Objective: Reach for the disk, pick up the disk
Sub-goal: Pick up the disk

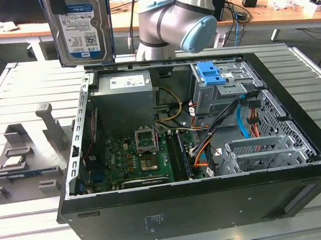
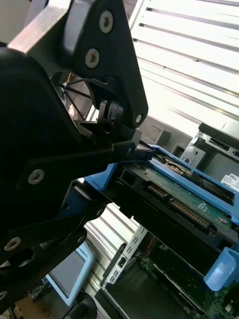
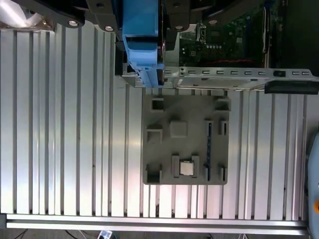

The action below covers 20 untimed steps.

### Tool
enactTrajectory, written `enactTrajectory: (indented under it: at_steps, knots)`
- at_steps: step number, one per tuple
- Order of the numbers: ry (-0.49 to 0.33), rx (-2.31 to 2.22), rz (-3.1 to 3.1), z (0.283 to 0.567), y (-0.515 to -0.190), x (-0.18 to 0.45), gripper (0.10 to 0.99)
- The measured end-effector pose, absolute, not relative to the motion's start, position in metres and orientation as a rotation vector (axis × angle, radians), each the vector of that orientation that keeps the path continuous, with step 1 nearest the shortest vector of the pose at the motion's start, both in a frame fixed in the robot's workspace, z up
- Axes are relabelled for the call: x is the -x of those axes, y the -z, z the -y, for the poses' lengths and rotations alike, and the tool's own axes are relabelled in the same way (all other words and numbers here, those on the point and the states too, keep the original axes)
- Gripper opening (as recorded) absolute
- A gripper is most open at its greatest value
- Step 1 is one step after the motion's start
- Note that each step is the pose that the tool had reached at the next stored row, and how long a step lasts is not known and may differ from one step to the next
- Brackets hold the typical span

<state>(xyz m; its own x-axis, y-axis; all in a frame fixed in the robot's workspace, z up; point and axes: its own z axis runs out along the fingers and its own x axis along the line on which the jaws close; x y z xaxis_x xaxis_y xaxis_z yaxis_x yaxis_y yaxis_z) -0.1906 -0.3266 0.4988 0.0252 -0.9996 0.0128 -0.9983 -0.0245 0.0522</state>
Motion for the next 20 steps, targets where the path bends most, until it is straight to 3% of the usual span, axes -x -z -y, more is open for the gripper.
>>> enactTrajectory:
  at_steps: [20]
  knots:
    - [0.043, -2.215, 2.161, 0.325, -0.499, 0.081, 0.369]
